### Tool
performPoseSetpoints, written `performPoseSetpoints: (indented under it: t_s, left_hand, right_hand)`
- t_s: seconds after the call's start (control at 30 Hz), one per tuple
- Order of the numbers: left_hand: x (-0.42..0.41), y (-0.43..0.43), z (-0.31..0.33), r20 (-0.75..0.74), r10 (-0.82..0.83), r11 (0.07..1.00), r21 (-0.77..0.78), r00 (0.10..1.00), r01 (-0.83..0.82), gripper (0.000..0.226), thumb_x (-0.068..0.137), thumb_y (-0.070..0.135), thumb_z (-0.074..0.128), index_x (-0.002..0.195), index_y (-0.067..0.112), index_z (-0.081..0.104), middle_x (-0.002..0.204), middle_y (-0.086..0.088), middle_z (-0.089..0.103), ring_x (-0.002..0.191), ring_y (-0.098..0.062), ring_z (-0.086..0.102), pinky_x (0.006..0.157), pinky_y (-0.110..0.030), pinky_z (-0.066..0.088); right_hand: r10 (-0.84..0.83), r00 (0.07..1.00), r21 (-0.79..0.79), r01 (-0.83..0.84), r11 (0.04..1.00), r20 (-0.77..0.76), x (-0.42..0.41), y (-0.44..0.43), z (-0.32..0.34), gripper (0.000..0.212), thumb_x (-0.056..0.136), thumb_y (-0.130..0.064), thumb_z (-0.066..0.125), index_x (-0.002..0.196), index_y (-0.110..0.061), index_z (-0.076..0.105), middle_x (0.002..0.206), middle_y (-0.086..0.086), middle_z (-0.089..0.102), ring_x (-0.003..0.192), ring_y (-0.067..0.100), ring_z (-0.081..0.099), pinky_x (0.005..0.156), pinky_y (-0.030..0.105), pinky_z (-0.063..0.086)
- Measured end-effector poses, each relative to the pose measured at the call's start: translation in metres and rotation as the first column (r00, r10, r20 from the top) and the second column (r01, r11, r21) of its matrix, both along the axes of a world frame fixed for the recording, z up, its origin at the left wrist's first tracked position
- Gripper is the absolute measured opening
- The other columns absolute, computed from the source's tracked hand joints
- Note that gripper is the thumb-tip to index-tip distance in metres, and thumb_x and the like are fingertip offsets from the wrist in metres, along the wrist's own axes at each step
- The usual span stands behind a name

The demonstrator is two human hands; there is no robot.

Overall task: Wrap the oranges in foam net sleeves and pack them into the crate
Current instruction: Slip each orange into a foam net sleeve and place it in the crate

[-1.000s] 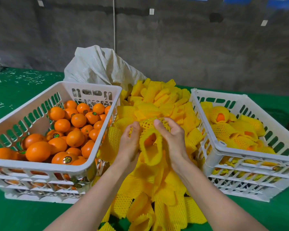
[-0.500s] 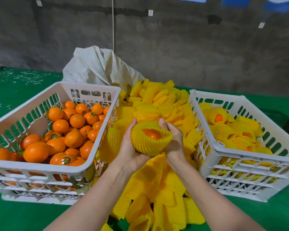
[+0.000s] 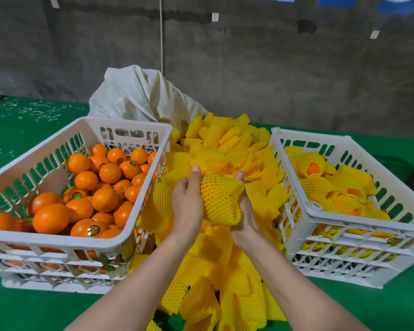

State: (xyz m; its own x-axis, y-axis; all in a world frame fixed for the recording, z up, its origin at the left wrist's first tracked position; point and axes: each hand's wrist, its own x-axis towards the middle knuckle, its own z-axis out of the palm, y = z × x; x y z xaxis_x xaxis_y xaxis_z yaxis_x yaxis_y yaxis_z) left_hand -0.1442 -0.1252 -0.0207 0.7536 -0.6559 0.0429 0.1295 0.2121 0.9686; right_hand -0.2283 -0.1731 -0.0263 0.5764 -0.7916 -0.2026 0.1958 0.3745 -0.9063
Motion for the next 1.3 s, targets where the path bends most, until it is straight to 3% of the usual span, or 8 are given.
performPoseSetpoints:
  t_s: [0.1,0.17,0.3,0.57,0.8,0.93,1.07,1.3]
  left_hand:
    - [0.003,0.003,-0.006,0.403,0.147,0.987,0.006,0.903,-0.163,0.047,0.098,0.039,0.042,0.058,0.016,0.035,0.056,0.002,0.034,0.054,-0.01,0.032,0.055,-0.034,0.023]
    - [0.007,0.0,-0.006,0.418,0.166,0.981,0.024,0.893,-0.194,0.046,0.098,0.037,0.045,0.058,0.015,0.037,0.057,-0.001,0.036,0.055,-0.013,0.034,0.056,-0.034,0.025]
    - [0.013,-0.005,-0.008,-0.147,-0.094,0.995,-0.056,0.985,0.086,0.035,0.096,0.034,0.052,0.069,0.011,0.055,0.064,-0.005,0.061,0.063,-0.018,0.061,0.059,-0.028,0.051]
    - [0.023,-0.003,-0.004,-0.05,-0.258,0.963,-0.09,0.965,0.253,0.036,0.097,0.034,0.044,0.07,0.02,0.062,0.066,0.004,0.07,0.064,-0.01,0.068,0.055,-0.023,0.053]
    - [0.019,0.001,0.0,0.121,-0.137,0.99,-0.01,0.983,0.14,0.034,0.084,0.041,0.052,0.078,0.008,0.056,0.081,-0.013,0.058,0.083,-0.025,0.054,0.077,-0.046,0.045]
    - [0.027,0.004,0.005,-0.275,-0.402,0.863,0.206,0.873,0.462,0.064,0.083,0.065,0.047,0.121,0.015,0.06,0.12,-0.011,0.064,0.114,-0.029,0.059,0.101,-0.052,0.044]
    - [0.023,0.005,0.009,-0.433,-0.595,0.724,0.076,0.677,0.685,0.058,0.077,0.063,0.052,0.118,0.023,0.062,0.113,-0.008,0.07,0.103,-0.027,0.067,0.085,-0.043,0.055]
    - [0.017,0.004,0.012,-0.374,-0.643,0.684,0.111,0.668,0.721,0.052,0.065,0.056,0.062,0.104,0.022,0.066,0.091,-0.004,0.075,0.082,-0.02,0.072,0.062,-0.031,0.057]
  right_hand:
    - [-0.015,0.999,-0.017,0.014,1.0,-0.039,0.004,0.007,0.009,0.067,0.076,-0.07,0.032,0.115,-0.023,0.06,0.115,0.007,0.067,0.106,0.024,0.063,0.093,0.044,0.049]
    - [-0.005,0.998,-0.018,0.004,1.0,-0.056,0.007,0.009,0.009,0.092,0.066,-0.074,0.039,0.139,-0.019,0.043,0.14,0.011,0.047,0.127,0.029,0.047,0.106,0.049,0.039]
    - [0.041,0.997,0.063,-0.045,0.997,0.067,0.004,0.003,0.01,0.049,0.078,-0.057,0.046,0.088,-0.02,0.076,0.093,0.004,0.073,0.085,0.015,0.07,0.071,0.029,0.056]
    - [-0.003,0.99,0.172,-0.022,0.985,0.142,-0.001,0.003,0.011,0.039,0.09,-0.047,0.043,0.098,-0.015,0.065,0.089,0.01,0.068,0.081,0.022,0.062,0.067,0.03,0.047]
    - [-0.025,0.994,-0.111,0.037,0.993,0.109,-0.006,0.008,0.009,0.028,0.085,-0.042,0.053,0.076,-0.029,0.076,0.077,-0.001,0.073,0.072,0.011,0.069,0.057,0.025,0.054]
    - [-0.173,0.984,-0.525,0.124,0.842,-0.047,-0.014,0.009,0.01,0.043,0.076,-0.051,0.049,0.091,-0.01,0.053,0.081,0.007,0.053,0.08,0.019,0.052,0.074,0.04,0.041]
    - [-0.18,0.98,-0.624,0.087,0.776,-0.087,-0.018,0.006,0.004,0.04,0.076,-0.051,0.047,0.096,-0.017,0.046,0.087,-0.009,0.053,0.09,0.016,0.05,0.077,0.039,0.042]
    - [-0.197,0.98,-0.525,0.167,0.834,-0.002,-0.015,-0.005,0.006,0.024,0.083,-0.033,0.048,0.077,-0.01,0.044,0.075,0.01,0.041,0.072,0.021,0.039,0.066,0.041,0.033]
